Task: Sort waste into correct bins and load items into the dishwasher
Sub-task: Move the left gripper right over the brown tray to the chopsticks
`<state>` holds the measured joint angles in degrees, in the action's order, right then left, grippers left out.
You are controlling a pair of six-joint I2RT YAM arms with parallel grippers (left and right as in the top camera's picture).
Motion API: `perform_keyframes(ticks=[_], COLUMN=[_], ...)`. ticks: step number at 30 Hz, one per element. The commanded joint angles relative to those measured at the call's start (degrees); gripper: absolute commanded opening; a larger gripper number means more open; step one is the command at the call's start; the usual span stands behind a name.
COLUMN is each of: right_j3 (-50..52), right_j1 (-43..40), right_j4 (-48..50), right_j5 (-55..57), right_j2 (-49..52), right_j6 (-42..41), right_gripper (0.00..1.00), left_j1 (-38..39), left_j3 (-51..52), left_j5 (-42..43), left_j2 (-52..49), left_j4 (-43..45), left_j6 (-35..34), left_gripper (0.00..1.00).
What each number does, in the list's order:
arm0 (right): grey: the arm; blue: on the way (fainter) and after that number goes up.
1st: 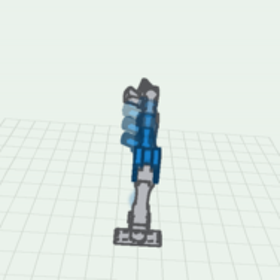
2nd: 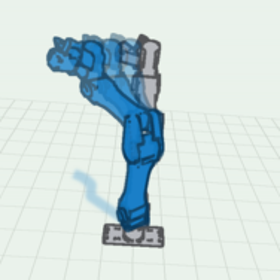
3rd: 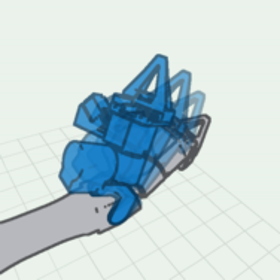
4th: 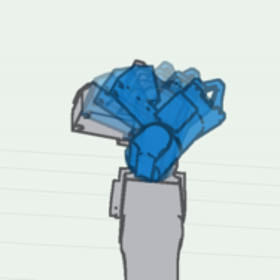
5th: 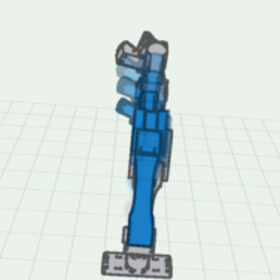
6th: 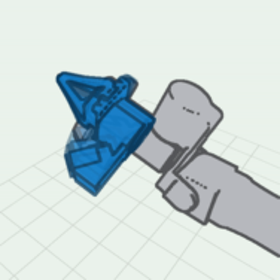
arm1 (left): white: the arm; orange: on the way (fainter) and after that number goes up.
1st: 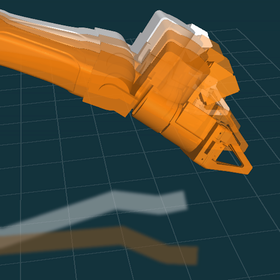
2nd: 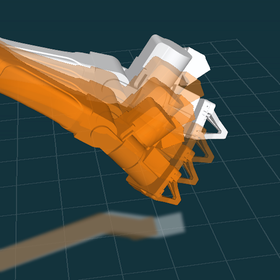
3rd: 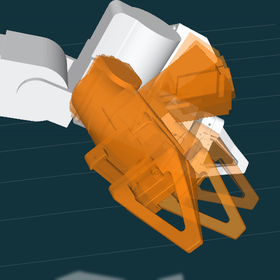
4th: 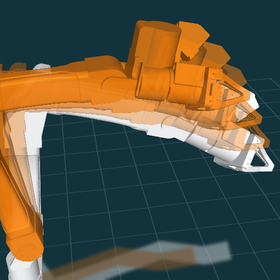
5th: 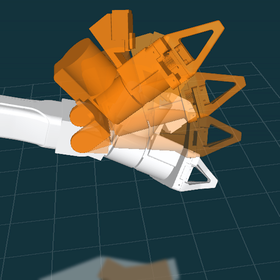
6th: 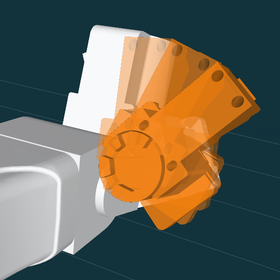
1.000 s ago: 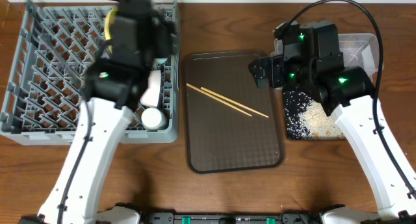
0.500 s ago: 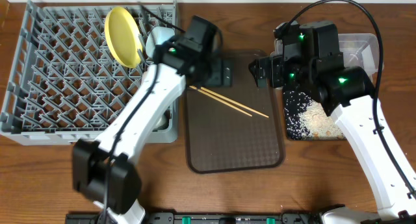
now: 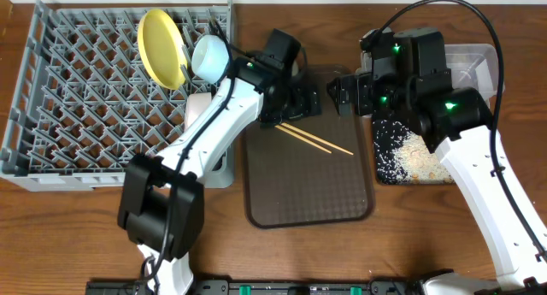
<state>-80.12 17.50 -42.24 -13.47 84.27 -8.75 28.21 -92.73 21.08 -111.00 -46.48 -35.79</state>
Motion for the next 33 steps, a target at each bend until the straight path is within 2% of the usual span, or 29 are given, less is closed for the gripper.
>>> perform_keyframes(ticks=[1,6,12,20,33], right_j3=[-0.7,-0.7,-0.7,-0.7,-0.7], right_j1=[0.2,0.2,0.2,0.2,0.2], right_j4=[0.0,0.0,0.0,0.0,0.0], right_j5=[0.0,0.0,-0.1,0.0,0.0], right_j2=[0.4,0.4,0.4,0.4,0.4], right_j6=[-0.6,-0.6,-0.6,-0.6,-0.6], right_gripper=[0.99,0.99,0.99,0.99,0.99], left_j1=[0.9,3.5,6.3,6.8,6.9], left_j3=[-0.4,-0.4,-0.4,-0.4,-0.4], left_j5=[-8.9,-16.8,-25.7,-26.3,-26.3], left_j2=[-2.3,-4.5,-7.0,-11.0,-13.2], left_j4=[-0.3,0.4,1.8,9.3,11.2], left_j6=[-12.5,-17.7,-24.3,-25.8,-26.1], left_gripper=[0.93,0.97,0.95,0.9,0.9])
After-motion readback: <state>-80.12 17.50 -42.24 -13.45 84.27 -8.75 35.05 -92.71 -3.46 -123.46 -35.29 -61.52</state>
